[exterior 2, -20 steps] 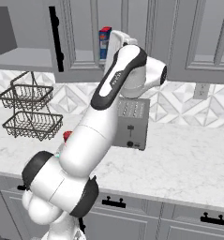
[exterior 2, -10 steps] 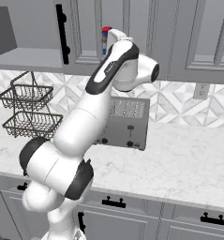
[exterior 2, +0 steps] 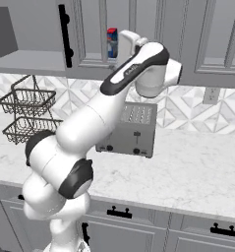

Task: Pick the yogurt and place it on the digital scale for weighing, and close the cabinet.

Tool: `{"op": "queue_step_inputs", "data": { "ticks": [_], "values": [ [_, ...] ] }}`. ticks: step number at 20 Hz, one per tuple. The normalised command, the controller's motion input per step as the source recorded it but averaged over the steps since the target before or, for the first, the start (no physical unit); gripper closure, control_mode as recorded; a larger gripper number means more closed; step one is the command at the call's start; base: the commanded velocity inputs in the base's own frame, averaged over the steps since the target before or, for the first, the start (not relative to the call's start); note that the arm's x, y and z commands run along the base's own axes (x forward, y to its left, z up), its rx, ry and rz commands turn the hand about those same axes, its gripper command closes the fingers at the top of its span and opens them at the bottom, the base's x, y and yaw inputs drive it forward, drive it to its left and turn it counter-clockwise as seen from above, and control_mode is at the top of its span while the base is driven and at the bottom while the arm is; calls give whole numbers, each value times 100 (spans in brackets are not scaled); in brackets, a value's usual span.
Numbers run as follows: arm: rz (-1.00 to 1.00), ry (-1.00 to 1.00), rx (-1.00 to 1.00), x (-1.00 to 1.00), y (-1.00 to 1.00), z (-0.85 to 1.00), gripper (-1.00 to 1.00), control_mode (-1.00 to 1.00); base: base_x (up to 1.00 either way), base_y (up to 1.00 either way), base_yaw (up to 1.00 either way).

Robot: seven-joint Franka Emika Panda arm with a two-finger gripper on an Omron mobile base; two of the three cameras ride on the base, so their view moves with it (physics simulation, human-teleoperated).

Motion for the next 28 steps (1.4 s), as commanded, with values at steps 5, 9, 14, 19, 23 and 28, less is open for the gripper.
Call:
{"op": "queue_step_inputs", "data": {
  "ticks": [5, 9, 14, 19, 23, 28],
  "values": [
    [-5, -25, 11, -100, 64, 0, -100, -100, 0, 0, 0],
    [-32, -41, 10, -100, 100, -20, -100, -100, 0, 0, 0],
    [-27, -10, 11, -100, 79, 0, -100, -100, 0, 0, 0],
    [-18, 0, 14, -100, 85, 1, -100, -100, 0, 0, 0],
    [-11, 9, 6, -100, 47, 34, -100, -100, 0, 0, 0],
    [0, 1, 6, -100, 67, 4, -100, -100, 0, 0, 0]
  ]
}}
